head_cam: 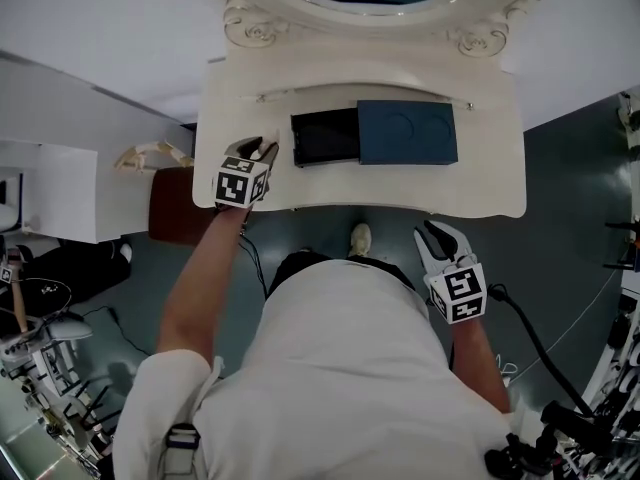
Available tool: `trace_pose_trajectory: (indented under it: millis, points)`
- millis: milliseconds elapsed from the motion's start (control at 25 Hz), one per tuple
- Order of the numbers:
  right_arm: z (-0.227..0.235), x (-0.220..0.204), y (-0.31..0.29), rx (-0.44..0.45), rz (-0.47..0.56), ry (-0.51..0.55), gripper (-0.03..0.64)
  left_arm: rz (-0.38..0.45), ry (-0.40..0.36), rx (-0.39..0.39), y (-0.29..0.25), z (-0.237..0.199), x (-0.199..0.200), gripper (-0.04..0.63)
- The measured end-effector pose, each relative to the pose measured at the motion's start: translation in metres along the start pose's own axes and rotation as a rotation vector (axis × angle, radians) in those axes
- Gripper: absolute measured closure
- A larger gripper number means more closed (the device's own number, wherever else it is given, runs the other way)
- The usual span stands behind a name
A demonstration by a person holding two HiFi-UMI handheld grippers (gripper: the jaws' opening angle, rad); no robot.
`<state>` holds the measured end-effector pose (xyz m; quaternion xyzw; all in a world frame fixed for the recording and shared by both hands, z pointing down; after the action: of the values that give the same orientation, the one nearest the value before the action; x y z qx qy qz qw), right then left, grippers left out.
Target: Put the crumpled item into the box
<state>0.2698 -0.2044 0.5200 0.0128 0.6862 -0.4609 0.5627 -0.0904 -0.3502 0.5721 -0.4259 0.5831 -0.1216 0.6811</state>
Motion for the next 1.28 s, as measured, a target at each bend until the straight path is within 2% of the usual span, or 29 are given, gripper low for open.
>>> trace_pose_trajectory:
  millis: [160, 400, 840, 1080, 1280]
  points:
    - [0.015, -0.002, 0.001, 0.014, 0.006, 0.007, 0.532, 0.023, -0.02, -0.045, -0.011, 0.032, 0.027, 0.459]
    - [0.039, -0.004, 0.01, 0.002, 0.017, -0.003, 0.532, -0.022, -0.084, -0.085, -0.048, 0.067, 0.05, 0.459]
    - [0.072, -0.02, 0.025, -0.053, 0.013, -0.058, 0.532, -0.177, -0.206, -0.073, -0.113, 0.088, 0.04, 0.451]
    - [0.084, -0.024, 0.027, -0.069, 0.005, -0.078, 0.532, -0.225, -0.257, -0.053, -0.134, 0.09, 0.037, 0.444]
    - [0.087, -0.02, 0.023, -0.073, 0.005, -0.086, 0.532, -0.236, -0.268, -0.054, -0.141, 0.09, 0.036, 0.434]
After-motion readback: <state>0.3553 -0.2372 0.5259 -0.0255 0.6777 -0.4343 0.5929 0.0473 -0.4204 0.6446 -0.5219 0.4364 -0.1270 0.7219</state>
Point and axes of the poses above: the fingertips, and each gripper's own axes: y backward along the fingers, z to its right, x out of its top, the point moved 4 cm from there along y, backward along the fingers, and after that the axes turned 2 degrees about -x, right-handed, at the moved point
